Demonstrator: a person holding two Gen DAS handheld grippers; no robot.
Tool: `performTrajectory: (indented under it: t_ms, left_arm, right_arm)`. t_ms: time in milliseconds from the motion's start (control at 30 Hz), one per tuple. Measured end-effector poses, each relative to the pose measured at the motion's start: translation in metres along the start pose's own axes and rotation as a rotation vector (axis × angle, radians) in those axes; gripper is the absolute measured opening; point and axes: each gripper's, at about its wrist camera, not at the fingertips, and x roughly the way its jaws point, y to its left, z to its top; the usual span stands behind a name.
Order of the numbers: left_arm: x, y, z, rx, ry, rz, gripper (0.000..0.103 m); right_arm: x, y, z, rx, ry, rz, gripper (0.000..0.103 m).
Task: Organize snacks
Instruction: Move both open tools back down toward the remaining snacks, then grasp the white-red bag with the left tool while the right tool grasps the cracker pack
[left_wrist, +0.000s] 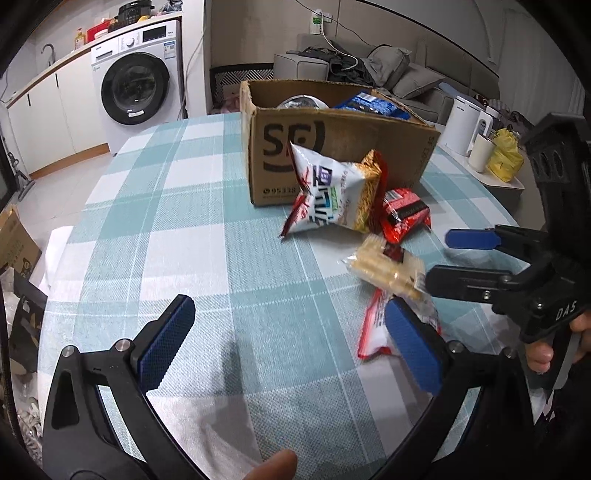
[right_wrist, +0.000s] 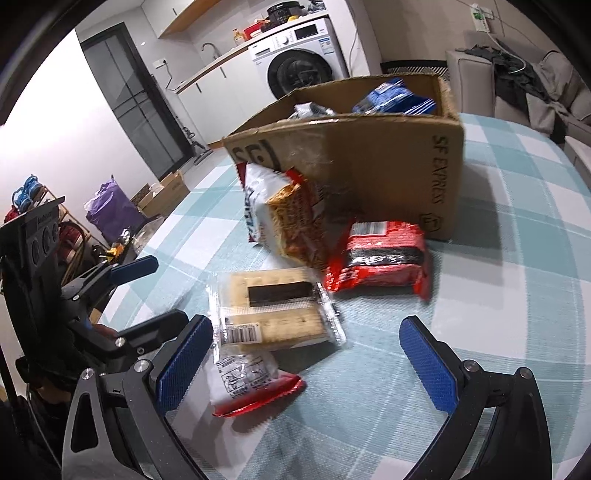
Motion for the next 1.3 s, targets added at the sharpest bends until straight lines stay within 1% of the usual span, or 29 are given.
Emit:
performTrajectory:
  t_ms: [300,567,600,733,800,833,900,967,1200,1300]
  left_arm:
    - [0.014,0.004,-0.008,-0.008,0.035,0.003,0.102]
    - [0.017,0.005,-0.013,-0.016,0.045,-0.012,0.102]
    - [0.018,0.005,-0.013,-0.016,0.046,-0.013,0.102]
    - [0.018,0.005,-0.013,-0.013,0.046,-0.015,0.102]
    - [0.017,0.004,-0.013,-0.010,0.045,-0.020,0.102]
    - [0.017,0.003,-0.013,-0.008,0.044,-0.022,0.102]
    - [0.016,0.001,-0.013,-0.003,0.045,-0.030,0.102]
    - [0.017,-0.001,-0.014,0.000,0.048,-0.034,0.102]
    - [0.016,-0.014,-0.016,0.025,0.057,-0.073,0.102]
    - [0.017,-0.019,-0.016,0.034,0.066,-0.108,0.102]
  right_arm:
    - [0.024,0.008,0.003,0.003,0.046,0.044,0.103]
    - [0.033,0.008,0.007,0.002,0.053,0.058,0.101]
    - [0.034,0.009,0.007,-0.003,0.053,0.064,0.099]
    - [0.037,0.011,0.008,-0.017,0.047,0.087,0.087]
    - [0.038,0.012,0.007,-0.021,0.044,0.083,0.081]
    - [0.038,0.012,0.007,-0.025,0.044,0.083,0.074]
    - [0.036,0.011,0.006,-0.029,0.039,0.098,0.070]
    - [0.032,0.012,0.004,-0.044,0.018,0.097,0.062]
    - [0.021,0.007,-0.001,-0.041,0.005,0.092,0.061]
    - [0.016,0.003,-0.004,-0.034,0.001,0.082,0.061]
